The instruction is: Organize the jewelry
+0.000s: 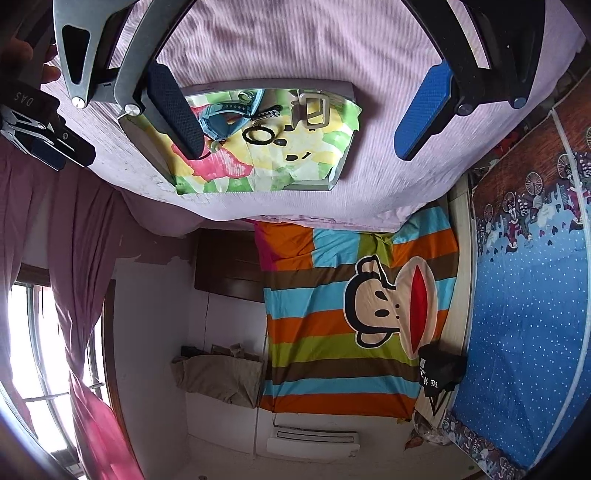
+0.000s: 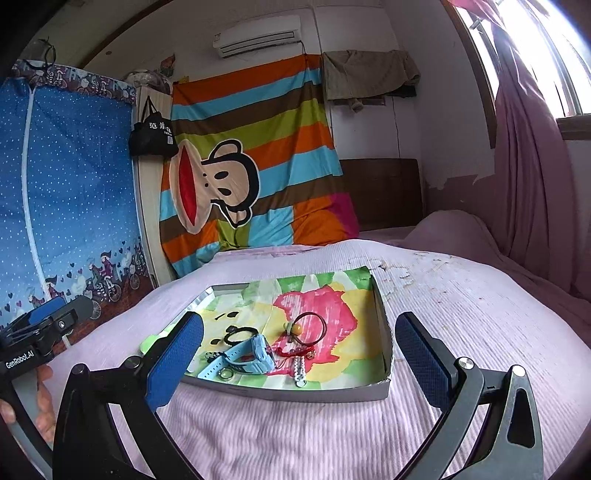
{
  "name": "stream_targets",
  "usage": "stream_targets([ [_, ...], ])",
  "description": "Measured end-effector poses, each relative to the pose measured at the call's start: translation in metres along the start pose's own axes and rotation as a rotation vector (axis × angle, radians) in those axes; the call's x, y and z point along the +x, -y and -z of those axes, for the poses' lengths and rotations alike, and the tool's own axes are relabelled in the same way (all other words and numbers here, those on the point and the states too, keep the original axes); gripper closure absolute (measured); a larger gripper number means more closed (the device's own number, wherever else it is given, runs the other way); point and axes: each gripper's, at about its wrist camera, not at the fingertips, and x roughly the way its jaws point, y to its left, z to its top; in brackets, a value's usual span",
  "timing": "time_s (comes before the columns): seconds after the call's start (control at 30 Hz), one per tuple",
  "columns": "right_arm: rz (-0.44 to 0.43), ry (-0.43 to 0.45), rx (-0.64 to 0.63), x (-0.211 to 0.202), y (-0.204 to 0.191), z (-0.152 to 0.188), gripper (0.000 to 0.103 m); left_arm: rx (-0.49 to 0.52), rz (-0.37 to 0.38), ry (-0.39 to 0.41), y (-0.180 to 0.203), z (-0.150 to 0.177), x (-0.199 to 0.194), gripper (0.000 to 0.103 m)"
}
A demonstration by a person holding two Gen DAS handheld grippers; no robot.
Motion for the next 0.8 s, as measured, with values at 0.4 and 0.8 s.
stream_targets([
  [0.4,0.004,0.012,-0.006,-0.036,0.001,0.008,0.001,0.013,-0.017,0.020,-0.005,0.011,-0.026,0.000],
  [0.8,0.009,0.019,-0.024,-0.061,-0.007,0.020,0.001,0.047,-0.030,0.031,-0.007,0.031,-0.054,0.000],
])
